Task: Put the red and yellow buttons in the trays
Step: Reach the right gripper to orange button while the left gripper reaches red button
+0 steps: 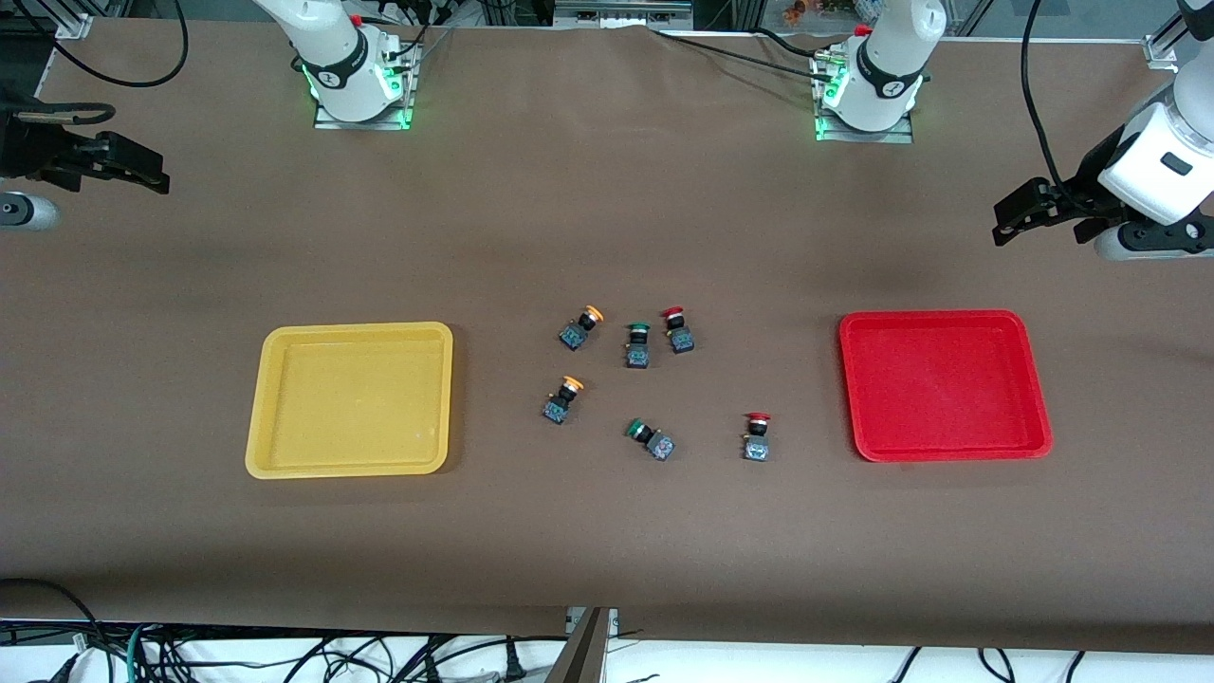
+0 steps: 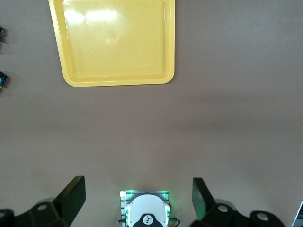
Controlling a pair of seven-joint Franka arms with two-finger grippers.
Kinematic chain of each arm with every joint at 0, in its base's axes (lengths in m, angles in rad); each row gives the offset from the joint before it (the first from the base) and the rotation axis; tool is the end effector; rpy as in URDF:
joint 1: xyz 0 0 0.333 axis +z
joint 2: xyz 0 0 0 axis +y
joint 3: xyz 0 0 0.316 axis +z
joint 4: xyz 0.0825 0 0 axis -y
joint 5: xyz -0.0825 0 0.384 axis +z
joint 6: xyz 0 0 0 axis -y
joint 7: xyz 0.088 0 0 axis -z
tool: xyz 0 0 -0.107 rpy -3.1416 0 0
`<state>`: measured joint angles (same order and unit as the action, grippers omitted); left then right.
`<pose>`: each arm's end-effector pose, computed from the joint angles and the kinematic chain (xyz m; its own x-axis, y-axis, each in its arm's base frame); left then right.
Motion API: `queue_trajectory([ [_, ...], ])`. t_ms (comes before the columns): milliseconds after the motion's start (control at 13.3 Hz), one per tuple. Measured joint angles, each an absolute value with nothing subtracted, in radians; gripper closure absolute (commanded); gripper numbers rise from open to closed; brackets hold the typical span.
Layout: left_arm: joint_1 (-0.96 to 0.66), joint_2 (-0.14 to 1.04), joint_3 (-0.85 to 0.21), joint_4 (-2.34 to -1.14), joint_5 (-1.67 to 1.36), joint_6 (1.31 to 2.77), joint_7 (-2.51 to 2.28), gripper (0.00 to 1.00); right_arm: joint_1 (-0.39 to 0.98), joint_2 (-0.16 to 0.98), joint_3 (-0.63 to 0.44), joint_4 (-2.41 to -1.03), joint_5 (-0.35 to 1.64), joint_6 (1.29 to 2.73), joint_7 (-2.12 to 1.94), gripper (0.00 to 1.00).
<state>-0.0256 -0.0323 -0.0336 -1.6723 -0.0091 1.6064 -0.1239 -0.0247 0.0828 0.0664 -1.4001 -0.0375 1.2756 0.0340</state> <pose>0.5444 -0.0335 0.5973 0.9973 0.0651 -0.0343 0.0652 -0.9979 0.0038 0.5475 0.0163 0.6343 0.9789 -0.0032 -0.2043 0.0049 -0.9992 0.0388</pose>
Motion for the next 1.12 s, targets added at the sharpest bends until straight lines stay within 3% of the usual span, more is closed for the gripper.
queue_trajectory([
  [600, -0.029, -0.032, -0.034, -1.666, -0.009, 1.592, -0.124, 0.00, -0.026, 0.110, 0.065, -1.400, -0.034, 1.291, 0.034, 0.00],
  [900, -0.031, -0.032, -0.034, -1.661, -0.009, 1.582, -0.124, 0.00, -0.030, 0.238, 0.061, -1.406, -0.027, 1.408, 0.035, 0.00],
  [1125, -0.031, -0.031, -0.035, -1.657, -0.009, 1.573, -0.124, 0.00, 0.004, 0.379, 0.068, -1.409, -0.007, 1.593, 0.111, 0.00],
])
